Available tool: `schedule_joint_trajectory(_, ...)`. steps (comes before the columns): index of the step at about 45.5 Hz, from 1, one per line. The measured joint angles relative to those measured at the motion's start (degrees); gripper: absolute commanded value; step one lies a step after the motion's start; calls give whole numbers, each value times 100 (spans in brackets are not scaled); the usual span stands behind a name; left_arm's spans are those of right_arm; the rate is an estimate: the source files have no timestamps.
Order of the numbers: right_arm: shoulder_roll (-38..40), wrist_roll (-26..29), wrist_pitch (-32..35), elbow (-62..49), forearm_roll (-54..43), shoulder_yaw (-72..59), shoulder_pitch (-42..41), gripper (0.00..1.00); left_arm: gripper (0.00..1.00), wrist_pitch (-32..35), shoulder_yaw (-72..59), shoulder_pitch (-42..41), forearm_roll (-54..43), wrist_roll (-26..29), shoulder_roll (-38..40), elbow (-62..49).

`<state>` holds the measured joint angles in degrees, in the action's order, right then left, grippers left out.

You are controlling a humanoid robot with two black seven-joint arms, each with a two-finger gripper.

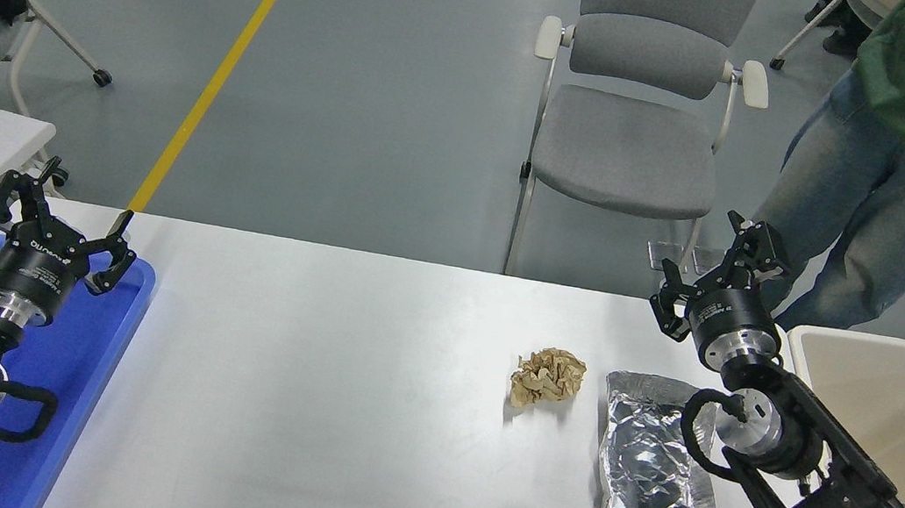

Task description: Clean the table surface

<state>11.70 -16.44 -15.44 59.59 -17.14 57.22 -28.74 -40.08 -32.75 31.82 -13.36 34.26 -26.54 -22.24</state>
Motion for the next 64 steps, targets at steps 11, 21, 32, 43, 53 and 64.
schedule_joint_trajectory(11, 50, 0, -2, 15, 0, 3, 38, 100, 100, 0, 7, 0, 0, 0, 6, 0)
schedule_joint_trajectory(21, 86, 0, -3, 27, 0, 7, 57, 100, 100, 0, 7, 0, 0, 0, 3, 0)
schedule_joint_trajectory(32, 104, 0, -3, 28, 0, 8, 60, 100, 100, 0, 7, 0, 0, 0, 0, 0)
schedule_joint_trajectory(43, 108, 7, -2, 1, 1, 8, 61, 100, 100, 0, 6, 0, 0, 2, 0, 0)
schedule_joint_trajectory(53, 124, 17, 16, -20, 156, -45, -9, 100, 100, 0, 5, 0, 0, 4, 0, 0)
schedule_joint_trajectory(64, 244, 18, 48, 2, 477, -152, -53, 100, 100, 0, 5, 0, 0, 4, 0, 0)
